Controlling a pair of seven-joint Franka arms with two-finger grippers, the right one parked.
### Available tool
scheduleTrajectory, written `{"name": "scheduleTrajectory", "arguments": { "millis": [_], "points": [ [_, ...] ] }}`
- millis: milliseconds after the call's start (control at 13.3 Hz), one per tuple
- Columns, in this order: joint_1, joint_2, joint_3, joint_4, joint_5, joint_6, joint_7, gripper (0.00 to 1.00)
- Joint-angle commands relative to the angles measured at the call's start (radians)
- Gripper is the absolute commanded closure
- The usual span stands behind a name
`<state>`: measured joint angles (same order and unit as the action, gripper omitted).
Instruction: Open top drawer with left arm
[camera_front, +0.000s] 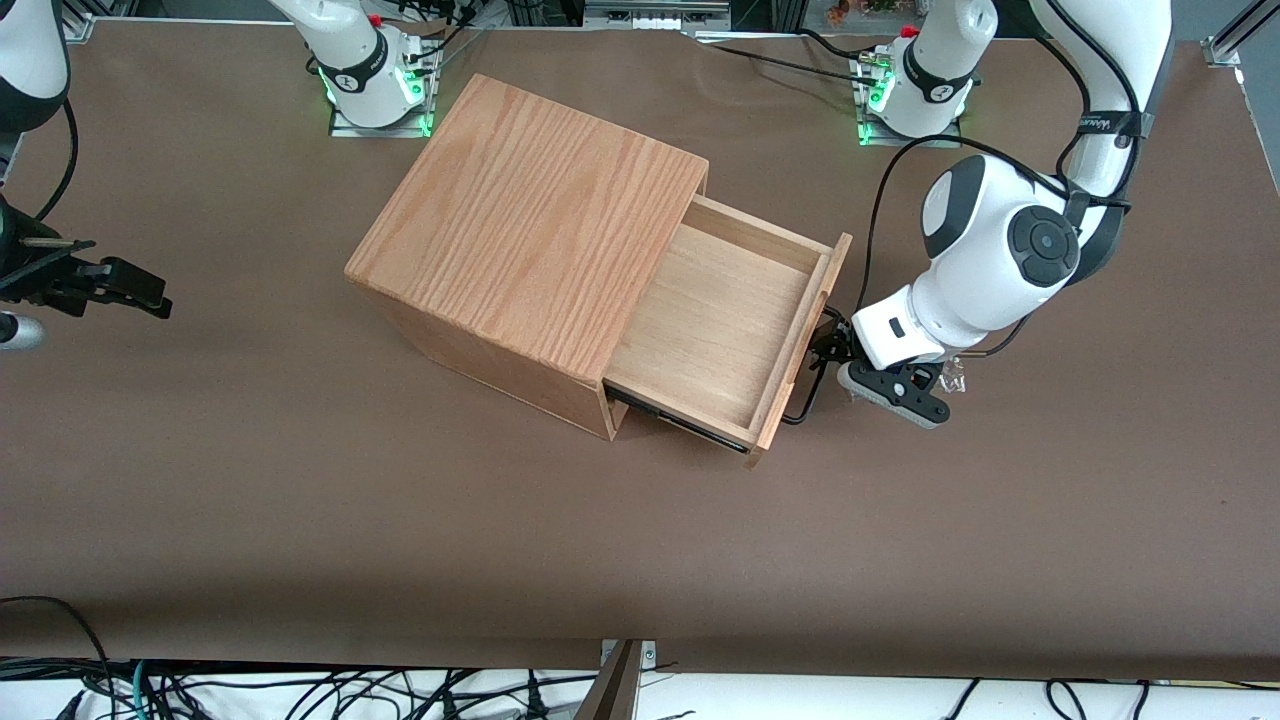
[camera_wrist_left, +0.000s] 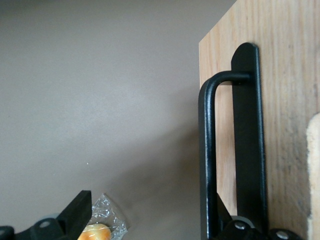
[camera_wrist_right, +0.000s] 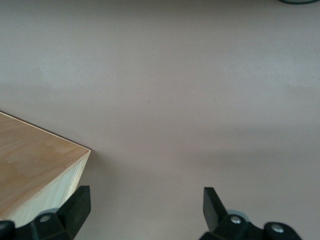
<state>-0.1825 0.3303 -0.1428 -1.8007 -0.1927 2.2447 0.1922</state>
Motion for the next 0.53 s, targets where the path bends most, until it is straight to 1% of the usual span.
{"name": "scheduleTrajectory", "arguments": {
  "millis": [0,75,150,225,301,451],
  "points": [
    [-0.026,0.038,0.048,-0.002,0.142,0.095,-0.054,0.00],
    [-0.026,0.036,0.046,0.001,0.139,0.095,-0.057,0.00],
    [-0.026,0.035,0.043,0.003,0.113,0.093,-0.057,0.00],
    [-0.026,0.032,0.043,0.003,0.066,0.092,-0.054,0.00],
    [-0.026,0.030,0.043,0.003,0.038,0.085,-0.054,0.00],
    [-0.026,0.026,0.043,0.007,0.035,0.069,-0.054,0.00]
  ]
}}
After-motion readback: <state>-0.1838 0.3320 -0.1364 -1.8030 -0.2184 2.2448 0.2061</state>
